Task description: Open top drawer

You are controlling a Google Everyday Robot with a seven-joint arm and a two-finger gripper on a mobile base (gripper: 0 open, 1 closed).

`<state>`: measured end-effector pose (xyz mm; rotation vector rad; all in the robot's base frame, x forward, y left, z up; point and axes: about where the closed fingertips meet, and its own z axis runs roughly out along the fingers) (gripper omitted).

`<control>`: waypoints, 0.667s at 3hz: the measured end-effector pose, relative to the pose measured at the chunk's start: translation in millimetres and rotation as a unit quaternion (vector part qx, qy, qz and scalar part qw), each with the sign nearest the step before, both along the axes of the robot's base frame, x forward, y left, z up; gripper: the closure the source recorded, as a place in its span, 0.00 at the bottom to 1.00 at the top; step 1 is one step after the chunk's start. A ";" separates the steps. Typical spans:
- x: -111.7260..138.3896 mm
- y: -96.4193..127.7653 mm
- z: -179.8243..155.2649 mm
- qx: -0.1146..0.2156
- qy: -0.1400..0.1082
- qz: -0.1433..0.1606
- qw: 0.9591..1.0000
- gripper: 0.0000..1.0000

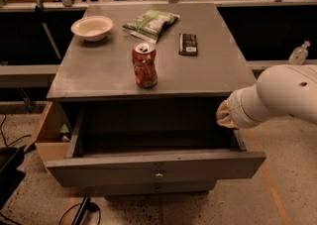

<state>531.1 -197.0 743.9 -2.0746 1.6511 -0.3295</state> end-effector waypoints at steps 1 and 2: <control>0.0 0.1 -0.1 0.000 0.000 0.000 1.000 1.00; -3.0 19.4 -24.7 0.004 0.021 0.009 1.000 1.00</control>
Offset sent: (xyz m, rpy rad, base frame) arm -0.0063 0.0439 -0.0592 0.0217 0.0985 0.0369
